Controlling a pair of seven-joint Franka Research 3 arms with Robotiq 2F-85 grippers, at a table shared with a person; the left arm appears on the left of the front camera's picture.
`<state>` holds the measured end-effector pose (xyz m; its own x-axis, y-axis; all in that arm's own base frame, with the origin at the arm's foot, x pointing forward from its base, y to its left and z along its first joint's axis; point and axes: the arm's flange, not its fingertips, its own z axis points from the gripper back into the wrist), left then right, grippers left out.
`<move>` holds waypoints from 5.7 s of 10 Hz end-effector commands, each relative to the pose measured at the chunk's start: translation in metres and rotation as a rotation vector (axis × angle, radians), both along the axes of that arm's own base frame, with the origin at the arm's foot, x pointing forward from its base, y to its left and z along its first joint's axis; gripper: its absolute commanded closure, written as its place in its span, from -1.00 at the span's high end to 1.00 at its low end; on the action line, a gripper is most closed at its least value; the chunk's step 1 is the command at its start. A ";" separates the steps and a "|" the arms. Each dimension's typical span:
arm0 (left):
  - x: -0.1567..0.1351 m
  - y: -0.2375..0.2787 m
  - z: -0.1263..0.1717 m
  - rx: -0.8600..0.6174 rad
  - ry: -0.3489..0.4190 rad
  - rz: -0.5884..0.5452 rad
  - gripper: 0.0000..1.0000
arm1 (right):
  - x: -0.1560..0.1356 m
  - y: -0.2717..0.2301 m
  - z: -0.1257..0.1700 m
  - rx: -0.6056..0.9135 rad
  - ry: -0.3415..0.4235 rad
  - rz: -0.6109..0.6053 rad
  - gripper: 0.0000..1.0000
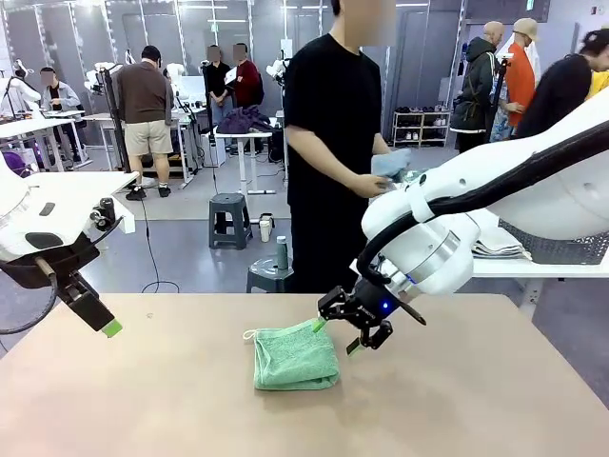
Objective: Fold the towels and place them in the basket.
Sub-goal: Place the folded Towel with hook on the right side of the table, then when a person lays out a Towel with hook on the table, fold it in half twice.
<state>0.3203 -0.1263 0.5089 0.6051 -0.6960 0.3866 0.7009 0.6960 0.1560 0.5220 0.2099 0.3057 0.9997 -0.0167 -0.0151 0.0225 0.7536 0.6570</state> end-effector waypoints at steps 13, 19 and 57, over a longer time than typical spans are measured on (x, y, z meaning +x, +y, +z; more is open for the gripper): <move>0.002 -0.001 -0.001 -0.004 -0.010 -0.003 0.84 | 0.009 0.034 -0.043 0.064 0.000 -0.021 -0.96; 0.002 -0.001 -0.001 -0.004 -0.010 -0.003 0.84 | 0.010 0.032 -0.038 0.051 0.028 -0.017 -1.00; 0.002 -0.001 -0.001 -0.004 -0.010 -0.003 0.84 | -0.037 -0.272 0.049 -0.286 -0.202 -0.063 0.87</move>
